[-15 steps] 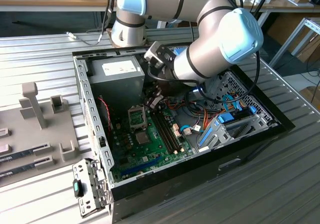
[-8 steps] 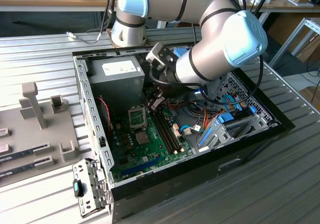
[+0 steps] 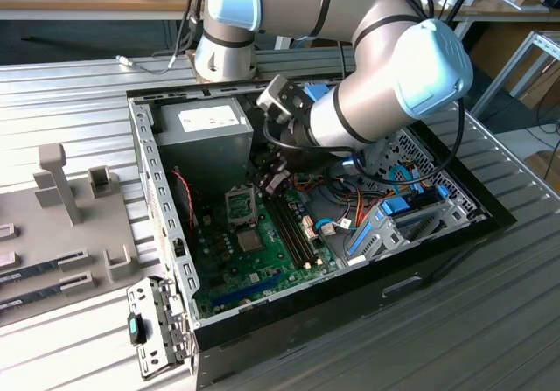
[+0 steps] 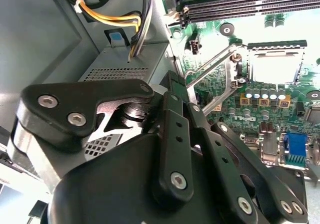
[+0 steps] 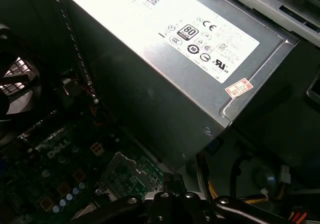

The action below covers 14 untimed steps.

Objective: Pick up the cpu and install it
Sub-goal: 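Close the cpu cover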

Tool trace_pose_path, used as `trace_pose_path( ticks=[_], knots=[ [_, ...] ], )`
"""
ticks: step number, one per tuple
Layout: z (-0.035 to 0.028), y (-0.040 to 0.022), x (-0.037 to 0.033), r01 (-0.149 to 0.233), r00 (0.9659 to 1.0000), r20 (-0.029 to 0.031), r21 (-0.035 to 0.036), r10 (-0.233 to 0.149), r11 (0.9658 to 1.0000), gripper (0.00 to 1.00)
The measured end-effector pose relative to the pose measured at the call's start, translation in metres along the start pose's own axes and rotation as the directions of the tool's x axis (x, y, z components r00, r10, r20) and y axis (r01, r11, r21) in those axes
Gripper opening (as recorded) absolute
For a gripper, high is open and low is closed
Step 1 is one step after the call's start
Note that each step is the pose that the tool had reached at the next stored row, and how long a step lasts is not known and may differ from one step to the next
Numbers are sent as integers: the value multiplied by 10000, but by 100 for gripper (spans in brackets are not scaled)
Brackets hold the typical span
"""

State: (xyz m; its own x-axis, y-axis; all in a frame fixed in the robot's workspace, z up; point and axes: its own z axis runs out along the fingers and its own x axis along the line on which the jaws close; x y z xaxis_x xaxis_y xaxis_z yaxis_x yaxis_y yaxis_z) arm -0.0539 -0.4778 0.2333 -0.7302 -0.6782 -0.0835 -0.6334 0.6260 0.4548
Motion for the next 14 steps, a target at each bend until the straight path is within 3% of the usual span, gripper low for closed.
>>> trace_pose_path(
  ticks=[14],
  knots=[
    [-28, 10, 1, 15, 10000, 35, -40, -15, 10000, 11]
  ],
)
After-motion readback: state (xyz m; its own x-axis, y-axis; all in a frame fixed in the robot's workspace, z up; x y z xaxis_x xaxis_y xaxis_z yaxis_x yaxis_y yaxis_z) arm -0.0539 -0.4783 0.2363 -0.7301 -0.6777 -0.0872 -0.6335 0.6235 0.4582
